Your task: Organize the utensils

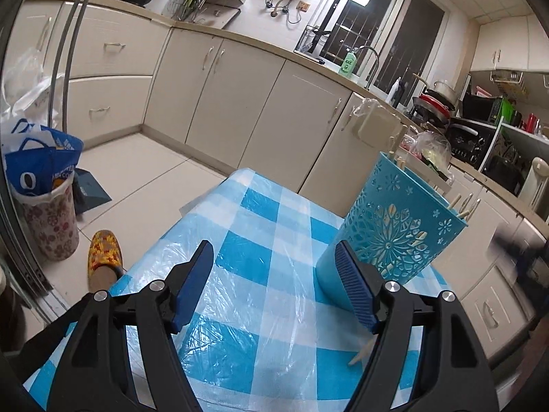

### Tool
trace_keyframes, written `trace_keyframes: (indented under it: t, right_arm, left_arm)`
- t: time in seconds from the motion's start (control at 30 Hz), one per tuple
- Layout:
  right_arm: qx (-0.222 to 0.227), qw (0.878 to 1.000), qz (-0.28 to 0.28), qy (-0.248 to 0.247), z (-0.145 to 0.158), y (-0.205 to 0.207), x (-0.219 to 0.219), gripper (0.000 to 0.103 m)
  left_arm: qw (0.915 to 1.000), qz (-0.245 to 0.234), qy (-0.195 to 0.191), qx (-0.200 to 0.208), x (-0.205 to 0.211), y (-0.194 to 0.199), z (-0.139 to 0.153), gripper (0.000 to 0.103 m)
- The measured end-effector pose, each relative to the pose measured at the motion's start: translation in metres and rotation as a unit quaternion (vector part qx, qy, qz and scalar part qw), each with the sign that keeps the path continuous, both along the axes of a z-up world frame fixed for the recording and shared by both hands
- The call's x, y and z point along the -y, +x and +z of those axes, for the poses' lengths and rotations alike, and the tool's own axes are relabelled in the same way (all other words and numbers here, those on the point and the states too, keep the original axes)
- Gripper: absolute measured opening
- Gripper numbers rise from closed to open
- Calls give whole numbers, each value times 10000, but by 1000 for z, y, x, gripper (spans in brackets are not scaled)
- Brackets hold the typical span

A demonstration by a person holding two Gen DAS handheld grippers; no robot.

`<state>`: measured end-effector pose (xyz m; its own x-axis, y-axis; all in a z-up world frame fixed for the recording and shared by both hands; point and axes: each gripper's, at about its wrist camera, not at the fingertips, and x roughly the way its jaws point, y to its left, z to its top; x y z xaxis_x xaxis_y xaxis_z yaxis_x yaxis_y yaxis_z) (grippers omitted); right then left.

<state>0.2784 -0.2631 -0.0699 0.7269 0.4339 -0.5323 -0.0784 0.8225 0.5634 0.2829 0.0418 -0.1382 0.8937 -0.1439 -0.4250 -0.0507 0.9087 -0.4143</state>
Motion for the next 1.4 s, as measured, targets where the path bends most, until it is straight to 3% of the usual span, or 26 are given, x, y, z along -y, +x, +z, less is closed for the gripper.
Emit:
trace_keyframes:
  t: [0.07, 0.13, 0.33, 0.47, 0.53, 0.67, 0.73, 0.97, 1.03, 1.13, 1.17, 1.27, 1.33, 1.4]
  right_arm:
    - [-622, 9973, -262, -284, -31, 4, 1, 41]
    - [-985, 9924, -417, -602, -54, 14, -1, 41]
    - [-1169, 9739, -750, -1792, -70, 64, -21, 42]
    - [-1455, 9574, -432, -2457, -91, 88, -36, 42]
    - [-1221, 9545, -119, -2718, -95, 83, -42, 36]
    - [-983, 9565, 580, -2683, -93, 69, -33, 19]
    - [-992, 9612, 737, -2467, -92, 65, -18, 3]
    - [-1293, 9767, 489, -1640, -97, 55, 33, 1]
    - [-1480, 9814, 10, -1222, -98, 60, 50, 1]
    - [-1780, 9779, -472, -987, -98, 69, 52, 1]
    - [-1799, 9777, -527, -944, -98, 73, 50, 3]
    - [-1652, 9767, -698, -1176, -89, 79, 31, 66]
    - [-1565, 9752, -684, -1411, -85, 81, 18, 63]
    - [-1578, 9688, -685, -1785, -85, 86, 5, 45]
  left_arm:
    - [10000, 15, -80, -29, -3, 1, -2, 73]
    - [9999, 27, -153, -71, -5, 2, -4, 73]
    - [9992, 48, -380, -127, -13, 5, -10, 74]
    - [9986, 36, -499, -143, -16, 6, -13, 74]
    - [9984, 26, -540, -141, -17, 6, -13, 74]
    - [9980, 9, -609, -146, -18, 7, -16, 74]
    - [9980, 12, -623, -143, -18, 7, -16, 74]
    - [9978, 19, -641, -171, -18, 7, -17, 75]
    - [9979, 12, -629, -177, -18, 7, -17, 75]
    - [9979, 16, -627, -180, -18, 7, -18, 75]
    - [9978, 14, -634, -182, -18, 8, -18, 76]
    - [9975, 11, -682, -195, -18, 8, -20, 76]
    - [9973, 1, -707, -192, -18, 8, -21, 76]
    - [9971, -11, -736, -178, -19, 8, -22, 76]
